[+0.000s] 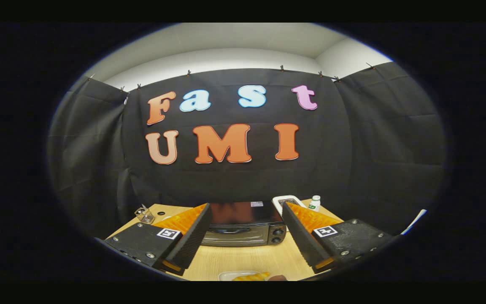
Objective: Open the toaster oven, put the food inside, and close the toaster oven door.
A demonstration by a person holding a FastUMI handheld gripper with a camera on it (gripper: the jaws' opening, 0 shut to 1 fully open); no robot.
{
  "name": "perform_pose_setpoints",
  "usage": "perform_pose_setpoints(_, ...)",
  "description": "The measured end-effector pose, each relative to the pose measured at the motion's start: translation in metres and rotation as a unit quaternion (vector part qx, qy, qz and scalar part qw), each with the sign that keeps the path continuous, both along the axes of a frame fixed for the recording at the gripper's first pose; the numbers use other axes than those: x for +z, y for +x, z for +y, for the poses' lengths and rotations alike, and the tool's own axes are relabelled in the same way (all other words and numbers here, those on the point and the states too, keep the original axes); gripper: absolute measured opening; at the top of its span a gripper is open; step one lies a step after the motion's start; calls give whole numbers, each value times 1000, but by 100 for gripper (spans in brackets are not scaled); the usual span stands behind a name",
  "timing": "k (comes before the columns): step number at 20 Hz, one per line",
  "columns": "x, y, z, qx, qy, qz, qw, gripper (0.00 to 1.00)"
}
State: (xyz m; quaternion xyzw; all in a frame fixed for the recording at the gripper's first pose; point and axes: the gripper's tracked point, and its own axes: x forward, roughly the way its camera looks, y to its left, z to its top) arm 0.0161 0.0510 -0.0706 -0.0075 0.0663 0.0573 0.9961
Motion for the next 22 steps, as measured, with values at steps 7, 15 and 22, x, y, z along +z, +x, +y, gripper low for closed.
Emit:
perform_pose_setpoints(7,-32,36,31,24,0,19,1000,99)
perform_pose_setpoints(15,-122,104,59,34,-40,90,995,99)
perform_pose_setpoints(22,-187,139,59,35,-91,157,983,99)
